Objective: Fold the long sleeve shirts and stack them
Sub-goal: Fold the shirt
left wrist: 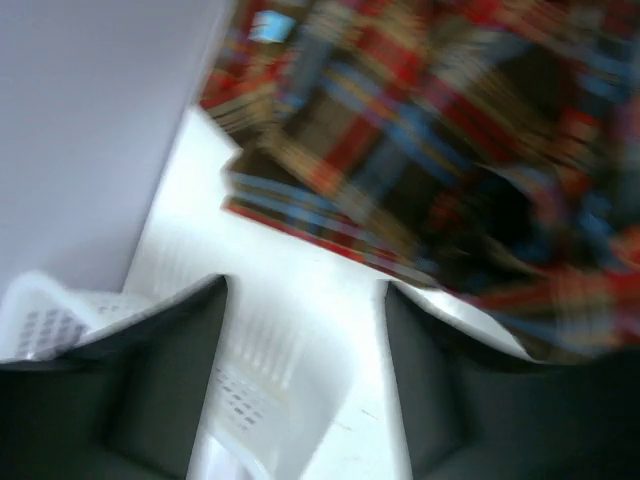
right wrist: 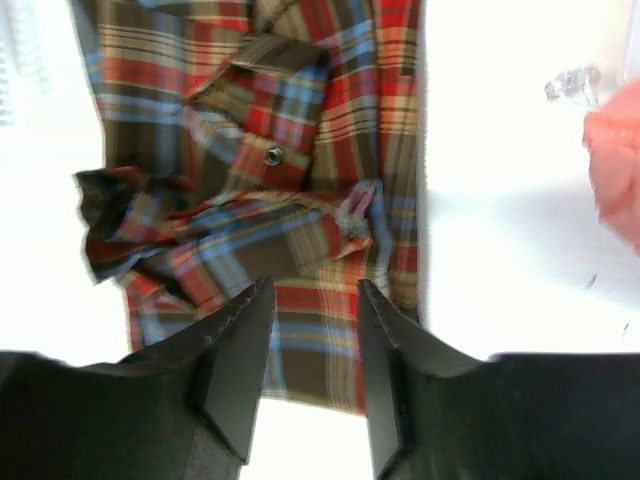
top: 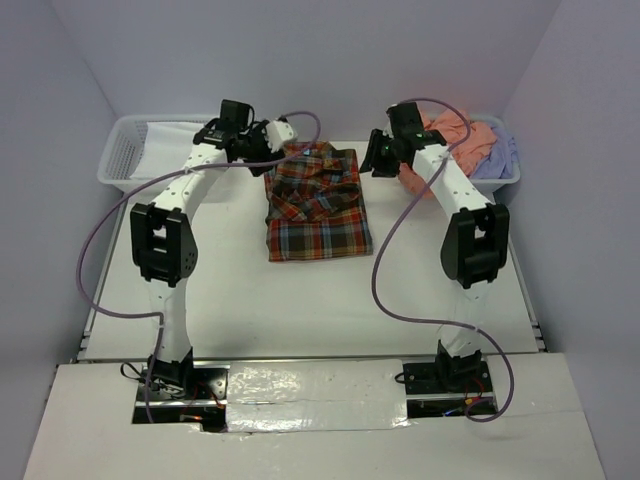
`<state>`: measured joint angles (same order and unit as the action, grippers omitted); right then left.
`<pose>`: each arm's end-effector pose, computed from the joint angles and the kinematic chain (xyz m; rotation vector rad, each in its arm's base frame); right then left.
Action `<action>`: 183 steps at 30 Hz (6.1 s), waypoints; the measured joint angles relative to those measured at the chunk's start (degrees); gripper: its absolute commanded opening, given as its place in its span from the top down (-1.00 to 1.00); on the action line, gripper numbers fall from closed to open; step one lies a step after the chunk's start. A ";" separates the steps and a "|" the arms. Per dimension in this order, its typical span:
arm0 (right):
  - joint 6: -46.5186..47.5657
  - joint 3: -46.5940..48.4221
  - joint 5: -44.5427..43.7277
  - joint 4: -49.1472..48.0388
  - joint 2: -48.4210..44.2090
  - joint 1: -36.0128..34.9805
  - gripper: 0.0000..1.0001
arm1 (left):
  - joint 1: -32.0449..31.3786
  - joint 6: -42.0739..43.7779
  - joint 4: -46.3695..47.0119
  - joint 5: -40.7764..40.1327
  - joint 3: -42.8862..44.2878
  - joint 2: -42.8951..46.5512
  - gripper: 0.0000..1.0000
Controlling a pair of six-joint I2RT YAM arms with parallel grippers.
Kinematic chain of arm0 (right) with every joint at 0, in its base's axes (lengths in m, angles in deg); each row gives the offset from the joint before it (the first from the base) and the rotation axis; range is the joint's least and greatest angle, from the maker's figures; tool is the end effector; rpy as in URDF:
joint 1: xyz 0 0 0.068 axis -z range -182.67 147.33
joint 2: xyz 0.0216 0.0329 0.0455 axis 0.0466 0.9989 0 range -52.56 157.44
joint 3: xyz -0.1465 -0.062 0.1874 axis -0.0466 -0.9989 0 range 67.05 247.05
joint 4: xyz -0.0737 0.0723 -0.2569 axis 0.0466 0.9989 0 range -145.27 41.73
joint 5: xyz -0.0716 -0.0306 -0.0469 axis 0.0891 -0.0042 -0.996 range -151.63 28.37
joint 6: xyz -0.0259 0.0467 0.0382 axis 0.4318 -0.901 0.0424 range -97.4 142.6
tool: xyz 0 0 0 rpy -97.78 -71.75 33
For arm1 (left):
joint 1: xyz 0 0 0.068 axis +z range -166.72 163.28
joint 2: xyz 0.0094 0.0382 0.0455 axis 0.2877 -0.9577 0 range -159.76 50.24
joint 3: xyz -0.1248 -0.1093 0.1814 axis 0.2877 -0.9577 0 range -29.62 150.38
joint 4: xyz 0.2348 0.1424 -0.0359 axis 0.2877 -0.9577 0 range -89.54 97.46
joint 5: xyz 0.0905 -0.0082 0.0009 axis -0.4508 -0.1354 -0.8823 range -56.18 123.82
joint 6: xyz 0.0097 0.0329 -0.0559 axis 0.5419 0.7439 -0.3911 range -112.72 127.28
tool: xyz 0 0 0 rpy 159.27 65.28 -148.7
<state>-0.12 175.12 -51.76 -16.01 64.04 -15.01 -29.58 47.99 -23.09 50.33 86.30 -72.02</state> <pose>0.4641 0.1106 0.2525 0.1401 2.4429 0.4855 0.4951 -0.1280 0.2698 1.1230 1.8737 -0.0449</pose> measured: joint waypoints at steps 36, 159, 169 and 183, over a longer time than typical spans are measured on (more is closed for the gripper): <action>-13.44 -39.34 11.56 -21.42 -4.87 -6.12 0.55 | -6.71 3.67 -0.79 1.27 -10.75 -1.73 1.00; -9.20 -42.38 5.40 -17.09 -9.88 -2.86 -0.15 | -16.63 20.20 1.25 -9.94 -45.70 15.72 -0.08; -8.63 -46.34 10.51 -20.98 -10.05 -2.75 1.00 | -16.65 16.39 4.28 -11.30 -46.10 15.50 1.00; -3.74 -57.92 10.19 -15.37 -26.97 -5.60 1.00 | -16.79 12.85 -6.91 -4.94 -44.04 21.92 1.00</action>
<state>-3.86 117.20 -41.57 -31.37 37.06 -20.60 -46.37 60.84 -29.99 45.39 42.26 -50.10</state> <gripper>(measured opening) 0.018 0.048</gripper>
